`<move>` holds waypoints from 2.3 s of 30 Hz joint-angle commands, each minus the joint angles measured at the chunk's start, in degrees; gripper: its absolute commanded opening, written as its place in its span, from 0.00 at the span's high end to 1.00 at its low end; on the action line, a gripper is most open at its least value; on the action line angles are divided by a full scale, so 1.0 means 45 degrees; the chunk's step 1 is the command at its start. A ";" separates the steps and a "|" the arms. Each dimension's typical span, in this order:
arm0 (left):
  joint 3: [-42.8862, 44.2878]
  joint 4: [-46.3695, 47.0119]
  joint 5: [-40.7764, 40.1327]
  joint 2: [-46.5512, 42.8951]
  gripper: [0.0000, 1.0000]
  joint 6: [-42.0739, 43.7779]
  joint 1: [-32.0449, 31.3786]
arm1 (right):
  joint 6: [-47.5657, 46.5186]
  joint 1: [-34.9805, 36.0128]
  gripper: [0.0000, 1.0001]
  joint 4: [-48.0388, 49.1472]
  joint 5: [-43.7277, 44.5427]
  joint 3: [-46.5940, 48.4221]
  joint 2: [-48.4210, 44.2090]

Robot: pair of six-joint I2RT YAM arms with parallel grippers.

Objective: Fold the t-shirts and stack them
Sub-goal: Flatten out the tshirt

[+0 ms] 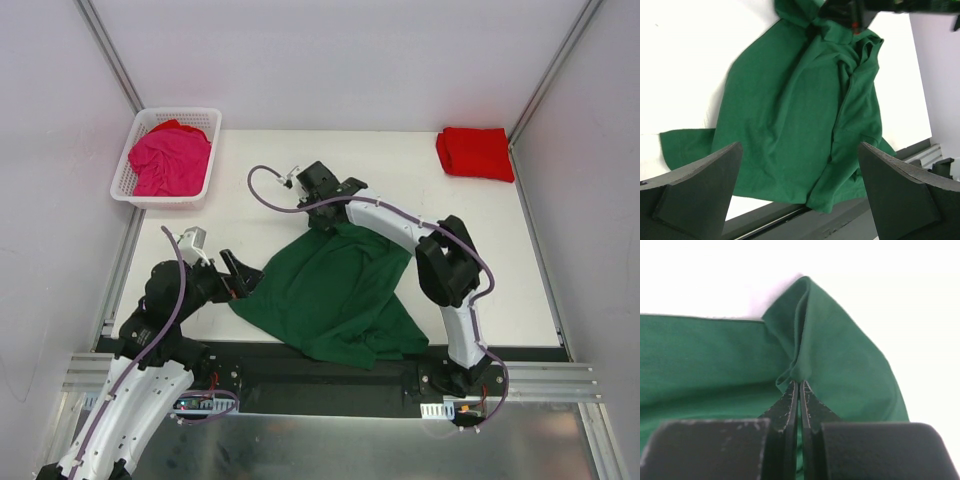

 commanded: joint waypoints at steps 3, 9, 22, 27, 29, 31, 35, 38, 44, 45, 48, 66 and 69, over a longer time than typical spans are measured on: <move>-0.1047 -0.0151 -0.0524 0.0054 0.01 -0.0851 -0.0065 | -0.0068 -0.0148 0.99 -0.0078 0.0485 -0.0070 -0.1223; -0.1617 -0.1360 -0.2436 -0.0220 0.01 -0.2120 -0.0318 | 0.0050 -0.0266 0.99 -0.0078 0.0310 -0.0246 -0.1438; -0.2280 -0.1656 -0.5603 0.1634 0.01 -0.3393 -0.0319 | 0.0226 -0.0305 0.99 -0.0019 0.0075 -0.0578 -0.1770; -0.2574 -0.1324 -0.5857 0.2124 0.01 -0.3433 -0.0319 | 0.0284 -0.0344 0.99 0.0117 -0.0042 -0.0832 -0.1946; -0.2554 -0.1226 -0.5955 0.2377 0.01 -0.3413 -0.0319 | 0.0362 -0.0344 0.99 0.0137 -0.0159 -0.0891 -0.1966; -0.2515 -0.1109 -0.6052 0.2883 0.01 -0.3374 -0.0319 | 0.0421 -0.0363 0.99 0.0176 -0.0198 -0.0949 -0.1985; -0.2572 -0.0582 -0.6228 0.3764 0.04 -0.3432 -0.0319 | 0.0479 -0.0363 0.99 0.0215 -0.0277 -0.1105 -0.2063; -0.2671 -0.0094 -0.6209 0.4213 0.14 -0.3452 -0.0338 | 0.0440 -0.0402 0.99 0.0293 -0.0257 -0.1320 -0.2161; -0.2788 0.0298 -0.6365 0.4487 0.24 -0.3452 -0.0358 | 0.0460 -0.0539 0.99 0.0391 -0.0316 -0.1516 -0.2240; -0.2769 0.0337 -0.6365 0.4546 0.26 -0.3471 -0.0358 | 0.0499 -0.0559 0.99 0.0391 -0.0354 -0.1554 -0.2259; -0.2749 0.0532 -0.6307 0.4897 0.39 -0.3589 -0.0358 | 0.0557 -0.0539 0.99 0.0411 -0.0374 -0.1574 -0.2259; -0.2925 0.2798 -0.6131 0.7769 0.80 -0.4018 -0.0768 | 0.0616 -0.0715 0.98 0.0508 -0.0277 -0.2141 -0.2786; -0.2944 0.2856 -0.6131 0.7769 0.96 -0.3999 -0.0807 | 0.0616 -0.0735 0.99 0.0508 -0.0296 -0.2199 -0.2825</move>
